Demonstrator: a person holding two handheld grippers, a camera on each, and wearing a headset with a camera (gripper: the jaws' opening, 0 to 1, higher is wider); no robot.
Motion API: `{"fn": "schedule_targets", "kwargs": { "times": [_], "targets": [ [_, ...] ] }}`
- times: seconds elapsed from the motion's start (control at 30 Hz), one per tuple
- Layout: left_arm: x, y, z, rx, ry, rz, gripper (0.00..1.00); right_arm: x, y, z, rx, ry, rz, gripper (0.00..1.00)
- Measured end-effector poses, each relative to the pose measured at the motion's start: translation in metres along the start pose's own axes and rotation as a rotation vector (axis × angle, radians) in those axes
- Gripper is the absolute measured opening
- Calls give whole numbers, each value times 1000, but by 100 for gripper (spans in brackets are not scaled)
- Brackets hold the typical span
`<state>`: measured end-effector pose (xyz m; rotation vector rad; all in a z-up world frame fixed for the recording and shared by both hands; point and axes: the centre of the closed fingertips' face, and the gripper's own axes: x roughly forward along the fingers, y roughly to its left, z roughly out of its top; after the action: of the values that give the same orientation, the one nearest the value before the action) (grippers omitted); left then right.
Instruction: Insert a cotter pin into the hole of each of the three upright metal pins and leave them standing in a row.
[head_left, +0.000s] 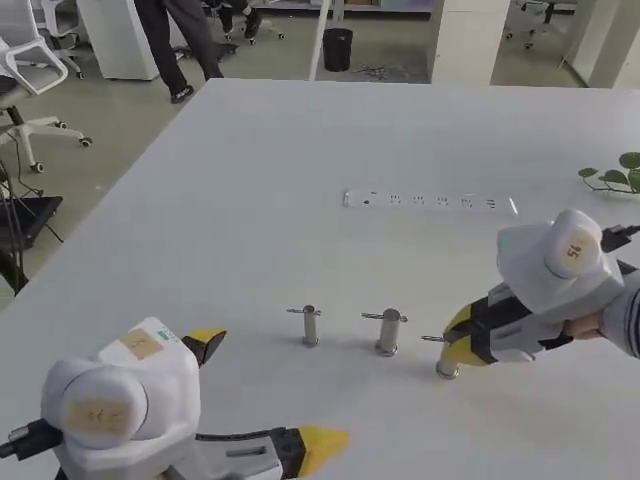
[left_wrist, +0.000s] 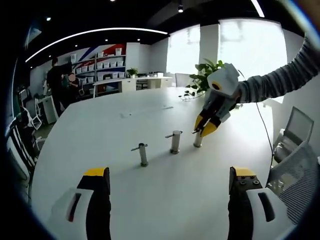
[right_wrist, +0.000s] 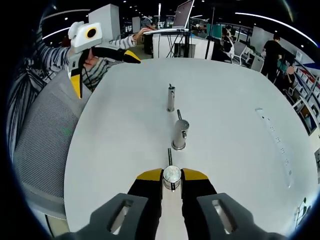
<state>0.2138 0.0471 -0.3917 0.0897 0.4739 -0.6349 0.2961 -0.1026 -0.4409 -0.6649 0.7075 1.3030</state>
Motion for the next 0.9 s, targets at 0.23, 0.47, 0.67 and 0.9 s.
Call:
{"fn": "schedule_targets", "kwargs": {
  "times": [0.23,0.47,0.67,0.9],
  "targets": [
    [0,3,1,-37,-15,19,99,-1,-7,2,0,9,-12,8],
    [0,4,-1,-39,-13,26,99,0,-13,-1,-1,18,-7,8],
    [2,6,-2,-36,-9,27,99,1,-17,-4,-2,24,3,8],
    [5,8,0,-39,-7,24,97,0,-21,-8,-18,43,26,8]
  ]
}}
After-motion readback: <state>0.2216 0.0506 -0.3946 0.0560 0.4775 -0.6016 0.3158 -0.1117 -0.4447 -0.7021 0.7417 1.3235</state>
